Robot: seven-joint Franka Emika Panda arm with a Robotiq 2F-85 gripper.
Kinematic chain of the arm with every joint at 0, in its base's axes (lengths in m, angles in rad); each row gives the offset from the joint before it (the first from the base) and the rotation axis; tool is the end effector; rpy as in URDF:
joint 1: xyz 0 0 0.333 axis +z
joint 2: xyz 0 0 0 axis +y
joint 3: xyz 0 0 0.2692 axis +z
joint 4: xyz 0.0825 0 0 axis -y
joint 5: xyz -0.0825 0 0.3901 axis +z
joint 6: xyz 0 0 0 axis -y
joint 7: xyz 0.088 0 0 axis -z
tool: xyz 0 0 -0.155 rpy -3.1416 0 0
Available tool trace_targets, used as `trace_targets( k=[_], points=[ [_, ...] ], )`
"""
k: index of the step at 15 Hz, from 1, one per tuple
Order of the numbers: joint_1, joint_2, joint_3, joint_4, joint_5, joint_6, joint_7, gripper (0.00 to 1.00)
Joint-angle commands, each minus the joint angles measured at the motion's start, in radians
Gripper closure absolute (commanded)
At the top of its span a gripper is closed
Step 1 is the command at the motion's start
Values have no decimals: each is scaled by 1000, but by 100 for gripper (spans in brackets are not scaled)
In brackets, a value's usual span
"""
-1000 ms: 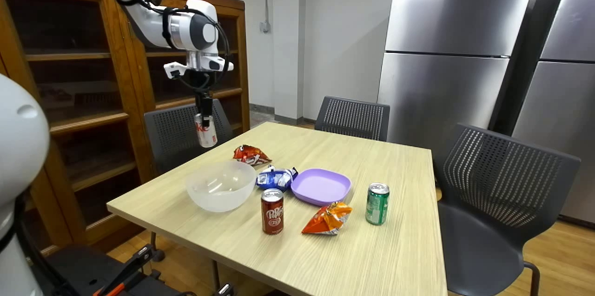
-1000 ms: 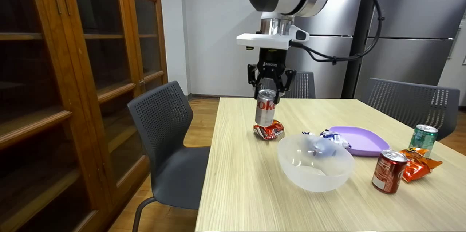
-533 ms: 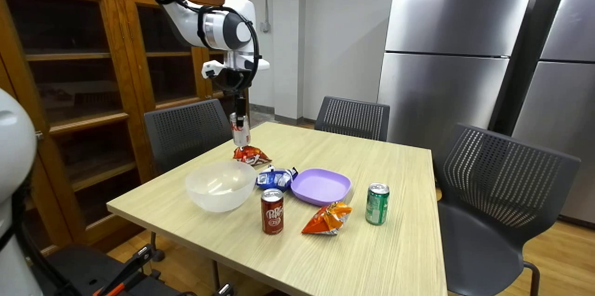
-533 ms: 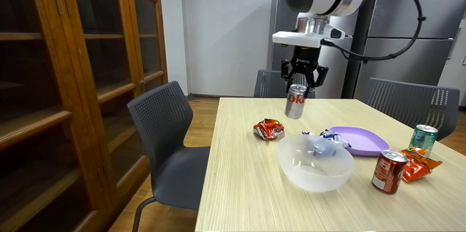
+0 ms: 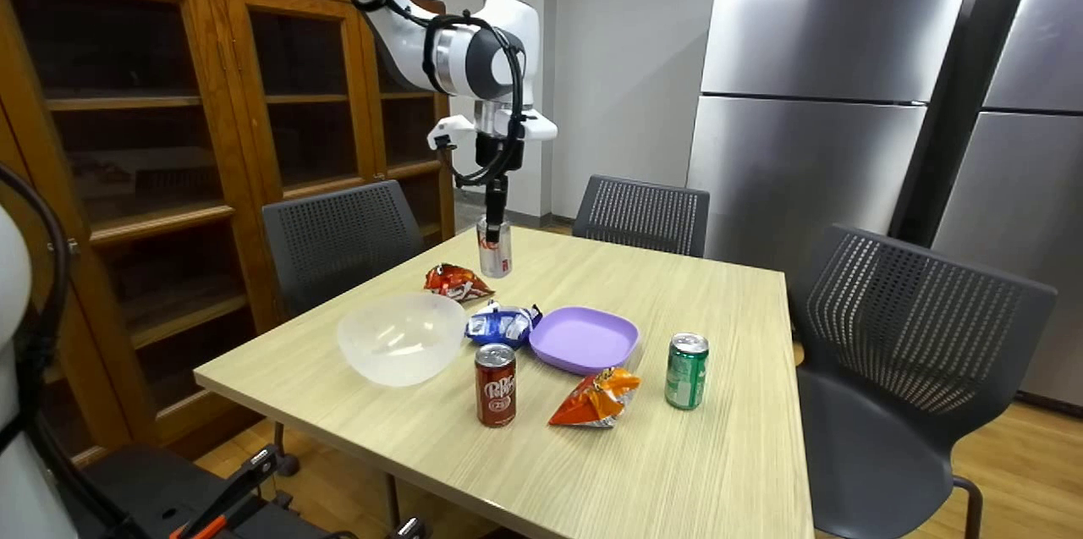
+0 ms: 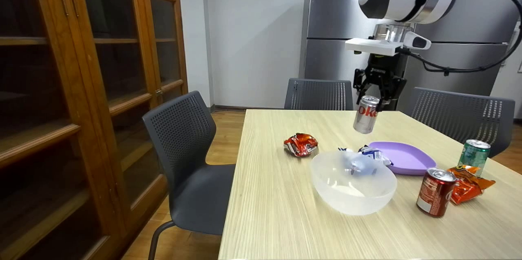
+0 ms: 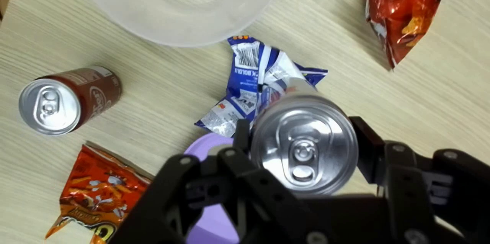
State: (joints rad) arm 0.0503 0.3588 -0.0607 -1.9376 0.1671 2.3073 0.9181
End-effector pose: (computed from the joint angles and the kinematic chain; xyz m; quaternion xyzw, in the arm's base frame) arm 0.6087 0.0026 0.2057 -0.8676 0.4945 0.0170 0.0490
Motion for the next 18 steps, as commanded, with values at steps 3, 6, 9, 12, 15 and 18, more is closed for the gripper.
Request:
trace_targets(
  k=[3,6,9,12,15,18],
  points=[
    [-68,36,-31,23,60,6,-12,60],
    [-88,78,-48,54,77,3,3,60],
    [-97,127,-60,98,83,-3,21,60],
    [-101,176,-70,148,89,-10,35,60],
    [-102,225,-76,201,90,-16,53,60],
    [-109,272,-77,255,97,-22,59,60]
  ],
)
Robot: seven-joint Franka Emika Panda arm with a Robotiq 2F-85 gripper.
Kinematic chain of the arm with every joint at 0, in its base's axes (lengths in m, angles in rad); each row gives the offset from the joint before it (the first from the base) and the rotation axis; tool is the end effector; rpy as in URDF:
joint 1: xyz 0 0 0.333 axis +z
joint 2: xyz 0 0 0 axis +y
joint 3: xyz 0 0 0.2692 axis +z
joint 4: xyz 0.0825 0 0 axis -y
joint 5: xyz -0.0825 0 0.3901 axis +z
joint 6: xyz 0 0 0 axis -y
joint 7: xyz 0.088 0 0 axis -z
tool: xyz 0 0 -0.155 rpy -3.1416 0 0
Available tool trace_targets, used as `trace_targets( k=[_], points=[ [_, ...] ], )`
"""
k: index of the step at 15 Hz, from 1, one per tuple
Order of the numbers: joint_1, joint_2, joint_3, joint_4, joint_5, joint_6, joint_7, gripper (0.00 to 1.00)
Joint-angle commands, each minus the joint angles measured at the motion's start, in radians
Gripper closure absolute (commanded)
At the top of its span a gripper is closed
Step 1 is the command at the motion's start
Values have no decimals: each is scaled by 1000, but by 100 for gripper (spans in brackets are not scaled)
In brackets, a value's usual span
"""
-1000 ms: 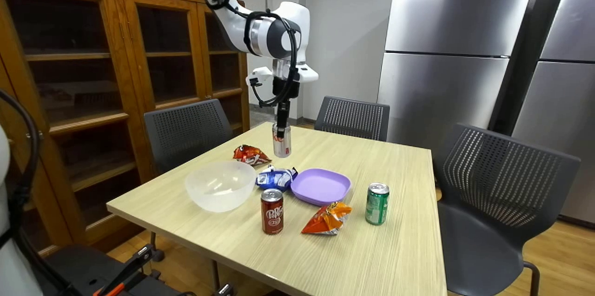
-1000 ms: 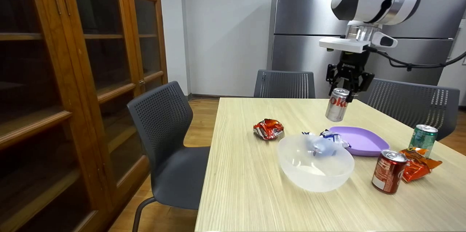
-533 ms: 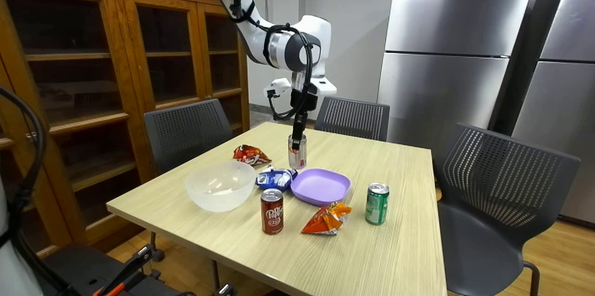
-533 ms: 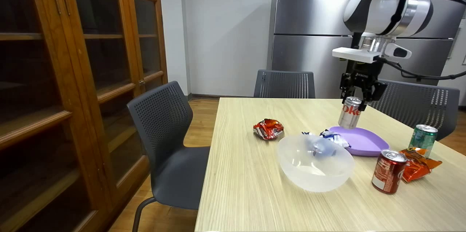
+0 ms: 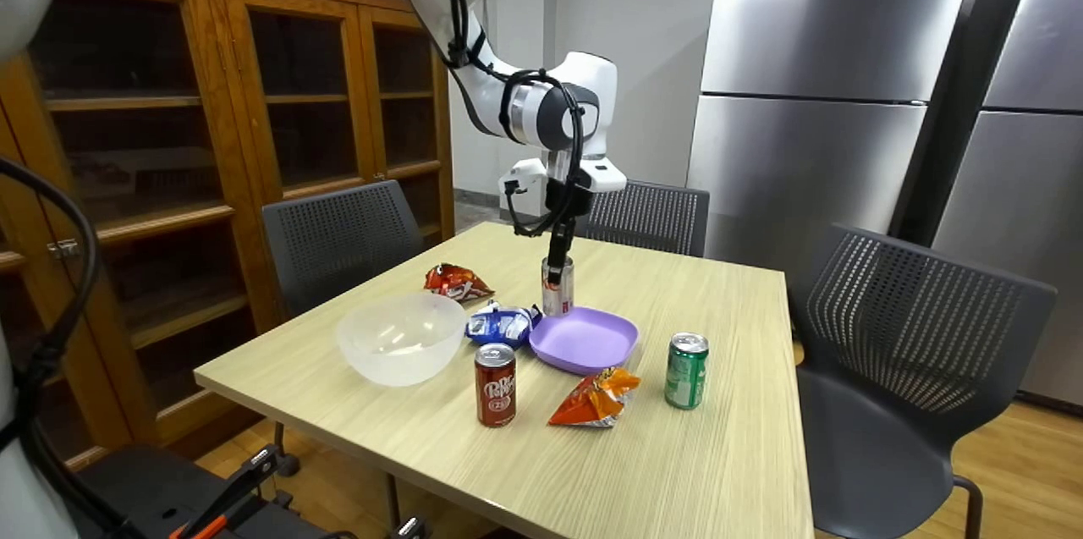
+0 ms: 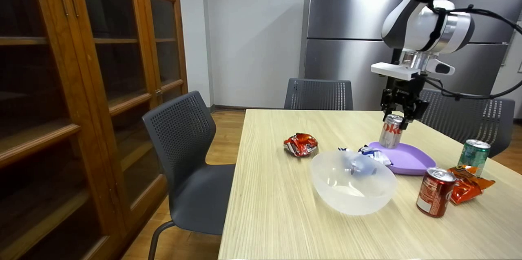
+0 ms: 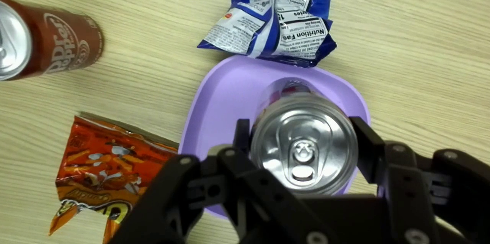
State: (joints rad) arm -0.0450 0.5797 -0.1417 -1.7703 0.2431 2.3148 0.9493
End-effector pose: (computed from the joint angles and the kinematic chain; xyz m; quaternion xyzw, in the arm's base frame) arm 0.6277 -0.1053 0.1432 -0.8006 0.5970 0.0300 0.0411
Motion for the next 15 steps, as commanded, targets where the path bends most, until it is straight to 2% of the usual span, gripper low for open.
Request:
trace_targets(
  k=[1,6,15],
  points=[
    [-16,65,4,103,23,-32,30,60],
    [-24,121,6,169,38,-34,40,60],
    [-21,172,4,204,42,-30,60,60]
  ],
)
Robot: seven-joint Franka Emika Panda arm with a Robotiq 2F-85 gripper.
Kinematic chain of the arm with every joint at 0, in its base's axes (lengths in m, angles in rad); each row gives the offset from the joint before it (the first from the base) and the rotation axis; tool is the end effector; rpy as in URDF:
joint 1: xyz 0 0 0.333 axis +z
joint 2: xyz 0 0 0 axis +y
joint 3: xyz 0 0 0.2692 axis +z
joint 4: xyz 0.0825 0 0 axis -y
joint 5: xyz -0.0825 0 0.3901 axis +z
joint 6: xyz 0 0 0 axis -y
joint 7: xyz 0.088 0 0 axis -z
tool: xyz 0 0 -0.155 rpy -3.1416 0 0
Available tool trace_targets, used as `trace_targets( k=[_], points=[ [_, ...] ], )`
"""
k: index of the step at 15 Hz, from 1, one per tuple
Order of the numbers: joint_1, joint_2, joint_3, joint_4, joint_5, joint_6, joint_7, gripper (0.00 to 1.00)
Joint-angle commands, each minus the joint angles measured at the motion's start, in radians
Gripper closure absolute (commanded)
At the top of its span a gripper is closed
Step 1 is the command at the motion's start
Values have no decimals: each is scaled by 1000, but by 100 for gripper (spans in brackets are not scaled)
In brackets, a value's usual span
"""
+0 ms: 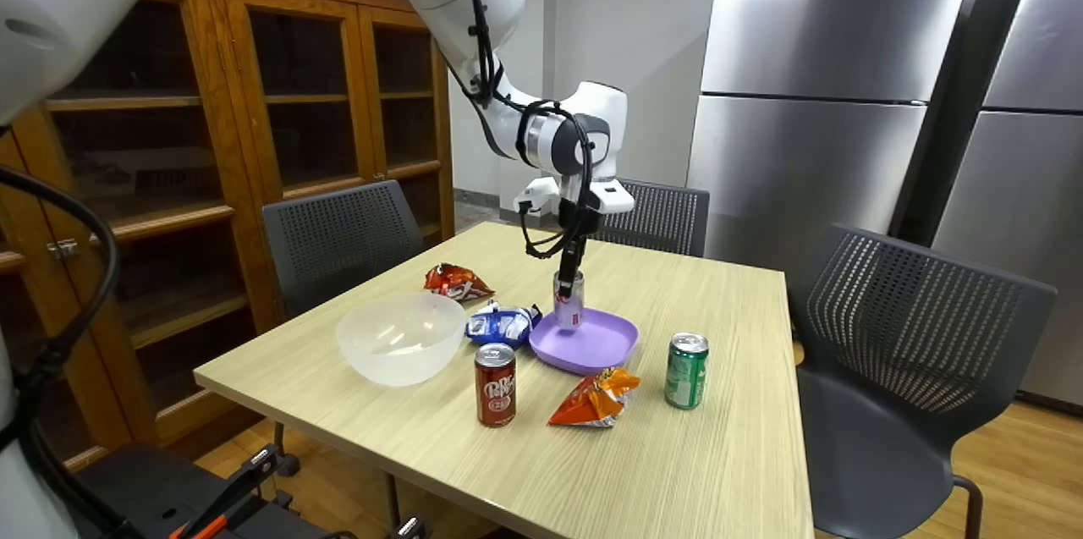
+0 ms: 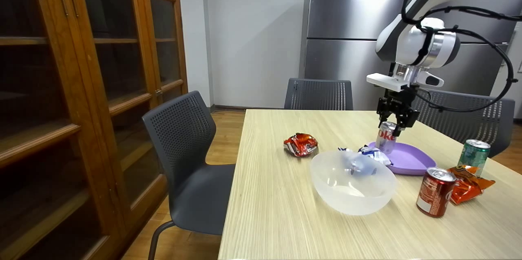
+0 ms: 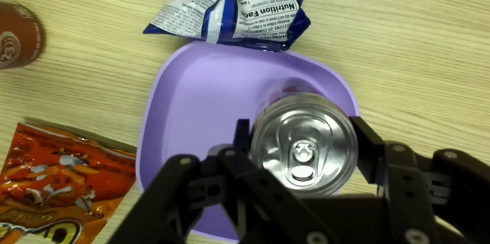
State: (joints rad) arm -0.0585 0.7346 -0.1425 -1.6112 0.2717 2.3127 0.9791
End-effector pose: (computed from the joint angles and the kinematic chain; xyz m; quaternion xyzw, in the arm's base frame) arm 0.6534 -0.1152 0.1100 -0.7855 0.6167 0.0290 0.0433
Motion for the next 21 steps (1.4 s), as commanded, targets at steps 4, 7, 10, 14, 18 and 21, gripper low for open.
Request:
trace_targets(
  k=[4,7,10,14,18,21],
  points=[
    [-6,25,4,46,13,-22,41,20],
    [-7,13,6,39,15,-20,48,0],
    [-9,-14,13,19,23,-15,43,0],
    [-1,-78,28,-26,30,-15,20,0],
    [33,-134,35,-69,4,4,23,0],
    [74,-176,22,-113,-29,32,43,0]
  ],
)
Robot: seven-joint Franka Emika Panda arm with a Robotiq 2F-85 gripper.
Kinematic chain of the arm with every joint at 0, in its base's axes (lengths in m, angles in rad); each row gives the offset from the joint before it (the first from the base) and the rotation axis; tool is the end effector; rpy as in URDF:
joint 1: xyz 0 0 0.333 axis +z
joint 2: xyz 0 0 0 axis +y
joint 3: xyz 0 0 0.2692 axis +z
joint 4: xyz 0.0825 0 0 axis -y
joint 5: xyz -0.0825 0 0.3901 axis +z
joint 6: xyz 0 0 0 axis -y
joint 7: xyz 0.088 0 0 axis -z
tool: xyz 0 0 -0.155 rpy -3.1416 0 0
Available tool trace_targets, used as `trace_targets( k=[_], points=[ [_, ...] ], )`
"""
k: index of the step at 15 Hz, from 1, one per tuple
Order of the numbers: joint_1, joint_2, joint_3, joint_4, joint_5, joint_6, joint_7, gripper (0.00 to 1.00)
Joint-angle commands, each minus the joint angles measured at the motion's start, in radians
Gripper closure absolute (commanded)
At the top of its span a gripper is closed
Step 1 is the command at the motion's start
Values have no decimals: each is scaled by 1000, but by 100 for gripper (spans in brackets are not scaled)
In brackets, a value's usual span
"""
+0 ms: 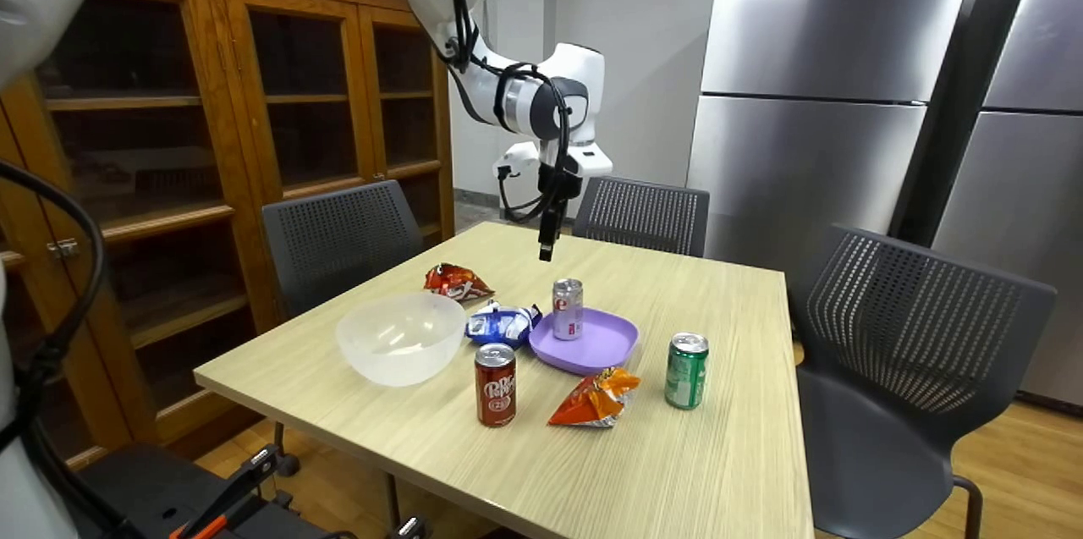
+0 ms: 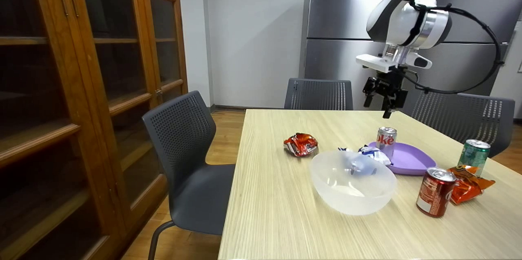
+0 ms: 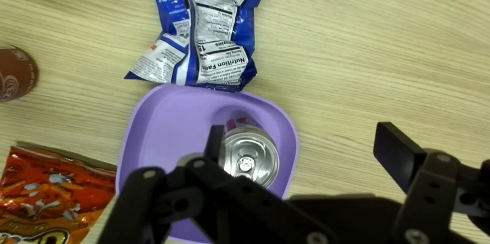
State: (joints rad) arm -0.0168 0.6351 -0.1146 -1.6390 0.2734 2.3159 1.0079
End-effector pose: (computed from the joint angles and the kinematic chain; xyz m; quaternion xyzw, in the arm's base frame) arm 0.6696 -0.0702 0.1633 -0.7950 0.6022 0.0070 0.0727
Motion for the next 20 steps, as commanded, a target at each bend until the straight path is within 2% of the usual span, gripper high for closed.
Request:
trace_targets(
  k=[1,9,20],
  points=[
    [45,-88,-7,-101,-42,35,17,0],
    [103,-99,-4,-191,-84,63,36,0],
    [134,-74,-19,-304,-90,178,120,0]
  ],
)
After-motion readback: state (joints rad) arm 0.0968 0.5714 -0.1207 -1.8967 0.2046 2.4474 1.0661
